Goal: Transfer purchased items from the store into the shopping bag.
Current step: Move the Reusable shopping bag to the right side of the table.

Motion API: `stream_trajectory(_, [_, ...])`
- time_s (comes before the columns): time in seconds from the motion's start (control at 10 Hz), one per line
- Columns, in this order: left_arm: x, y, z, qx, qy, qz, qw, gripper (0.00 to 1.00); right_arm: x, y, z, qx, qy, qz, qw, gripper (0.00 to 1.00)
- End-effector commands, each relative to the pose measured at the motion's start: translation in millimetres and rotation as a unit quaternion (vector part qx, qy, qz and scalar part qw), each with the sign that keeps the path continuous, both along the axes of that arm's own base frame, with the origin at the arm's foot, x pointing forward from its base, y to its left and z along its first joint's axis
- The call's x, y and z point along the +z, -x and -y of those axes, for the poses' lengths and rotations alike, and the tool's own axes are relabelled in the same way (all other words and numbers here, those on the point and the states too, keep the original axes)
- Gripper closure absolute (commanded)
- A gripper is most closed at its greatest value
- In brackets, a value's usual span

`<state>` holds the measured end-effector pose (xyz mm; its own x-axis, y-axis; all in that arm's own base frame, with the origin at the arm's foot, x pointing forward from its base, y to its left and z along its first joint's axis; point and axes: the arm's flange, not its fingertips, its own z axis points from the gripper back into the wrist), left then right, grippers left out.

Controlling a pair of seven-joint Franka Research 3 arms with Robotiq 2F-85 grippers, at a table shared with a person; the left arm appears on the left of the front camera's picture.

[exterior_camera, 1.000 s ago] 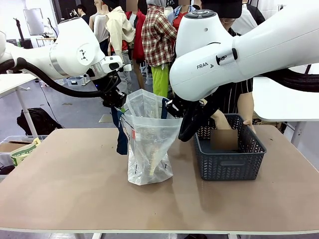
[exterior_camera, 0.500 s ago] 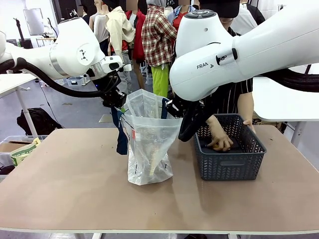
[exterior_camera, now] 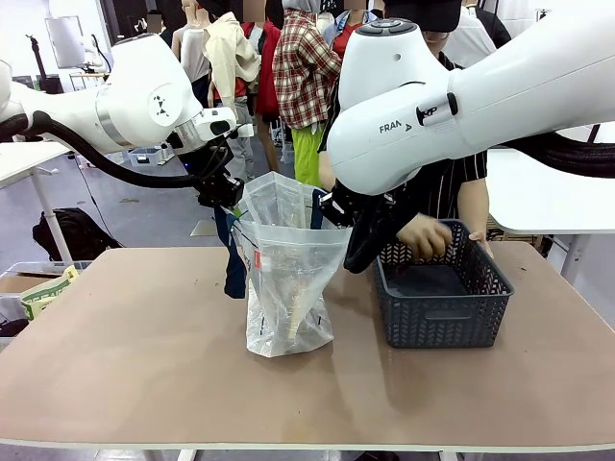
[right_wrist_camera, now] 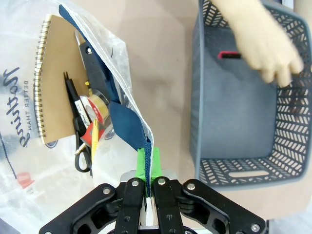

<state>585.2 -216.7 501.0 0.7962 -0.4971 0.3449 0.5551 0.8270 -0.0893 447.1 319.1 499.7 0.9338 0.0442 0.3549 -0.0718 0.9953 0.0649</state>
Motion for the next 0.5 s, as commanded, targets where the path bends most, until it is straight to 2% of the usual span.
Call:
stream_trajectory(0.0, [4.0, -1.1, -1.7, 0.004, -0.009, 0.003, 1.0, 1.0, -0.4, 1.9, 1.6, -0.001, 0.003, -0.002, 1.0, 1.0])
stream_trajectory(0.4, [4.0, -1.1, -1.7, 0.004, -0.009, 0.003, 1.0, 1.0, -0.4, 1.9, 1.6, -0.001, 0.003, -0.002, 1.0, 1.0])
